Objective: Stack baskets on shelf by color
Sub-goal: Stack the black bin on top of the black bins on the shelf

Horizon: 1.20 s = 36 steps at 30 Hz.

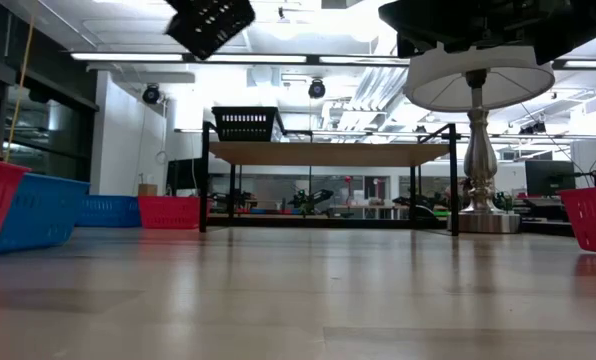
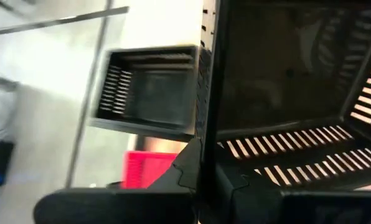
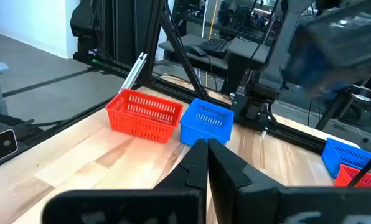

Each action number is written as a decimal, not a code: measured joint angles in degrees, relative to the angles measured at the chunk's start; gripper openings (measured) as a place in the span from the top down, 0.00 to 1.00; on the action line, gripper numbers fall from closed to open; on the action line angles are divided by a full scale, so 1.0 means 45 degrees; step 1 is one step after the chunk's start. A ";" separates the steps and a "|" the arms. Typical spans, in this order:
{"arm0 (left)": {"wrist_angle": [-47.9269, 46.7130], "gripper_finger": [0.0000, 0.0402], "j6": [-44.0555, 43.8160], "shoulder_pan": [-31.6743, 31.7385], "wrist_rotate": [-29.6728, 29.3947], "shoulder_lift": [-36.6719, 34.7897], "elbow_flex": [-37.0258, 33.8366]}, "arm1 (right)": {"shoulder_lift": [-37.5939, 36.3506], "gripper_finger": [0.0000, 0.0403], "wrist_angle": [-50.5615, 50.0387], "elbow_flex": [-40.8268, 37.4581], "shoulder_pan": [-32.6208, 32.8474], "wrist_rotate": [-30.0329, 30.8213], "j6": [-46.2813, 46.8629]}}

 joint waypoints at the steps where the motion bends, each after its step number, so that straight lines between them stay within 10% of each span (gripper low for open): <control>1: -0.0181 1.00 0.0224 0.0276 -0.0119 0.0287 0.0438 | 0.0000 1.00 0.0000 0.0000 0.0000 0.0000 0.0000; 18: -0.1073 1.00 0.5346 0.1314 -0.4676 0.5187 0.5978 | -0.0005 1.00 -0.0369 0.0000 0.0000 0.0034 0.0379; 36: -0.1477 1.00 0.5298 0.2130 -0.4375 0.5582 0.6358 | -0.0005 1.00 -0.0372 0.0000 0.0000 0.0748 0.1007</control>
